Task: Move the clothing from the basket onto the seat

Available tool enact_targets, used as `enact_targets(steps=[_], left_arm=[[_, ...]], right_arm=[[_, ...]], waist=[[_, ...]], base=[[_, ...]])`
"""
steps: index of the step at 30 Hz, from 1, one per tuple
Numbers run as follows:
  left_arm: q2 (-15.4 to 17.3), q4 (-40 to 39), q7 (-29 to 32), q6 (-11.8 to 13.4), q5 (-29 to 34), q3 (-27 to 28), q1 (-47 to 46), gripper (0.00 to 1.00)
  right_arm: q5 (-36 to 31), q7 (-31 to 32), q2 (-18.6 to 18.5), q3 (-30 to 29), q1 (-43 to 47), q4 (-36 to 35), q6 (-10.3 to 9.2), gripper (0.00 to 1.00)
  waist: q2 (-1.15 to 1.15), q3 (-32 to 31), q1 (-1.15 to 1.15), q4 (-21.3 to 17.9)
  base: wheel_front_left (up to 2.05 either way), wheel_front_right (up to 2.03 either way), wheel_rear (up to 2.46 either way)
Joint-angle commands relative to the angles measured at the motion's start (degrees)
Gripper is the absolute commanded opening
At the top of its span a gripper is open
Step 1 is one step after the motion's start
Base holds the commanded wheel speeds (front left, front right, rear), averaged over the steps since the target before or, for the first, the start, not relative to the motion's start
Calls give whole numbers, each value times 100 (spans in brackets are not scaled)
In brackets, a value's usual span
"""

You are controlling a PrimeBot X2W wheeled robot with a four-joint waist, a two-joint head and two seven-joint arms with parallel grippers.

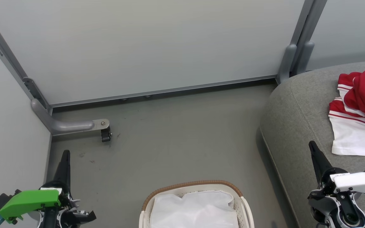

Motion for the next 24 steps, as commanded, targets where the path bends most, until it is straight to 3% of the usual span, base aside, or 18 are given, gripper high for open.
enact_targets(steps=[1, 24], left_arm=[[39, -30, 35, -19, -105, 21, -109, 0], [17, -35, 119, -20, -304, 78, -109, 0]], right_arm=[[104, 52, -37, -19, 57, -37, 0, 0], [352, 108, -37, -28, 73, -65, 0, 0]], waist=[[0, -2, 0, -1], [0, -14, 0, -5]], base=[[0, 0, 0], [0, 0, 0]])
